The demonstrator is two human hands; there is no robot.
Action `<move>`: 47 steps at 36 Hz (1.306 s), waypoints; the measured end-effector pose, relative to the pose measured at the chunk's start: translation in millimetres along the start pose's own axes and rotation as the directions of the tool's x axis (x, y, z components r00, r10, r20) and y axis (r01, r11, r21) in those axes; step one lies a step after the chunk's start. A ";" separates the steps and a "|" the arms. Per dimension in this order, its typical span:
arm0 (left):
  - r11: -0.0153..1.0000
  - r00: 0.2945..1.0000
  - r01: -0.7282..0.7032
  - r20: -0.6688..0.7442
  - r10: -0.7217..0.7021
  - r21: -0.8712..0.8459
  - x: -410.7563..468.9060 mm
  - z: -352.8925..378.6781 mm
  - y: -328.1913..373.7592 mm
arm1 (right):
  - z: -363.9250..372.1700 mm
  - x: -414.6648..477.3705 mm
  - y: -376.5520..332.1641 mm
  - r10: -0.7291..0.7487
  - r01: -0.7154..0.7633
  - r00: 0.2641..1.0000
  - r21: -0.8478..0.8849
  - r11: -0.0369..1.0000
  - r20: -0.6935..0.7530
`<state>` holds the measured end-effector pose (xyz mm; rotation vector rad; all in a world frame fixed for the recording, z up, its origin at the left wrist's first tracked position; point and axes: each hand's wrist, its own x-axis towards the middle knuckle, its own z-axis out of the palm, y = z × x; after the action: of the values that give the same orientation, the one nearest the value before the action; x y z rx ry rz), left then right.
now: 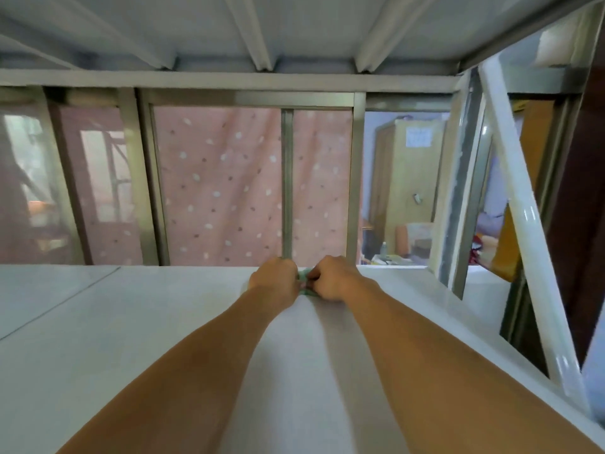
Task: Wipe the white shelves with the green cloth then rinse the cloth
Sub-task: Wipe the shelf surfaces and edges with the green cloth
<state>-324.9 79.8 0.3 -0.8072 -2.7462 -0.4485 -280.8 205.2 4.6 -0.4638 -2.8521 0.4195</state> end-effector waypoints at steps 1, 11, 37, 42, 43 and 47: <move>1.000 1.000 0.006 0.000 -0.006 -0.010 7.0 2.9 -1.3 | 0.9 7.9 1.4 -0.007 0.007 1.000 0.003 1.000 -0.005; 1.000 1.000 0.029 -0.010 -0.029 -0.007 52.7 16.8 -9.0 | 8.4 55.2 6.2 0.005 -0.004 0.999 0.025 1.000 -0.048; 0.994 0.997 0.068 0.024 -0.070 0.089 37.1 -26.0 -103.4 | 43.4 59.1 -108.1 0.037 -0.035 0.999 0.053 0.998 -0.040; 0.993 0.998 0.057 0.008 -0.058 0.102 35.7 -25.8 -115.9 | 50.1 61.4 -117.0 0.039 -0.037 0.999 0.077 0.996 -0.035; 0.993 0.998 0.054 0.003 -0.055 0.107 35.0 -25.3 -116.2 | 50.6 60.6 -117.3 0.042 -0.039 0.998 0.081 0.996 -0.037; 0.994 0.998 0.060 0.002 -0.060 0.097 29.6 -27.1 -117.1 | 51.6 52.9 -118.8 0.039 -0.036 0.998 0.085 0.996 -0.043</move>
<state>-410.5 -9.2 8.6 -0.7042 -2.7784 -0.3230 -375.8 102.6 2.4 -0.5050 -2.7745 0.5273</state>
